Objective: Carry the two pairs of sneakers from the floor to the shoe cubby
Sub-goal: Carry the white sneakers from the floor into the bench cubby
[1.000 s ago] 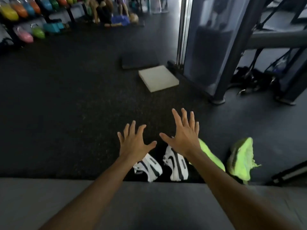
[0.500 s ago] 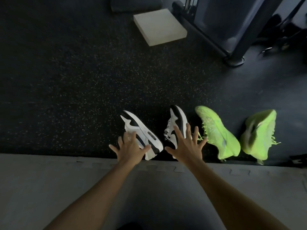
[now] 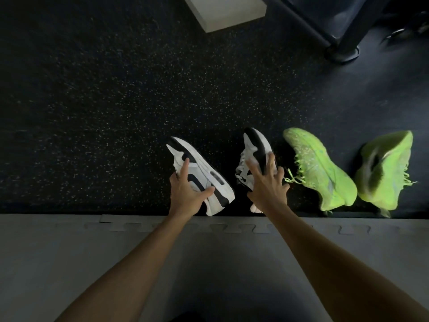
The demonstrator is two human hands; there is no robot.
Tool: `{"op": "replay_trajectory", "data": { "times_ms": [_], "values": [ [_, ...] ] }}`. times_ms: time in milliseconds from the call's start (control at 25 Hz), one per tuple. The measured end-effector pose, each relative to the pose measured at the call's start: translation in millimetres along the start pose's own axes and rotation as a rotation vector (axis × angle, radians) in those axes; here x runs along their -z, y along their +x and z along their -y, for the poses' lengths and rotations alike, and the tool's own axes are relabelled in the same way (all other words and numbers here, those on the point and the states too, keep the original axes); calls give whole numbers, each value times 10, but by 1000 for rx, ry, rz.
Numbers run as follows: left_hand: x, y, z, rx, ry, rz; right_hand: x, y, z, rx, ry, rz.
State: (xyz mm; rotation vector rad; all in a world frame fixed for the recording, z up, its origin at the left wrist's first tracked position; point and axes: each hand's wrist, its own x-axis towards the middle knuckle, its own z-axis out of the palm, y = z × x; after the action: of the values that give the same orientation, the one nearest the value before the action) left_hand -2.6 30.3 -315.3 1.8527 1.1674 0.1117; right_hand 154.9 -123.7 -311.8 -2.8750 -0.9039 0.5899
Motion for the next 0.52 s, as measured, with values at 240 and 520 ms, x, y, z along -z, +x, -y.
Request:
{"op": "replay_trajectory", "data": {
  "times_ms": [240,520],
  "values": [
    [-56,115,-327,-96,100,-80,44,6,-148,-13,257,-63],
    [-494,95,-929,-275,771,-21,42,-5,-298,-157,868,-62]
  ]
}}
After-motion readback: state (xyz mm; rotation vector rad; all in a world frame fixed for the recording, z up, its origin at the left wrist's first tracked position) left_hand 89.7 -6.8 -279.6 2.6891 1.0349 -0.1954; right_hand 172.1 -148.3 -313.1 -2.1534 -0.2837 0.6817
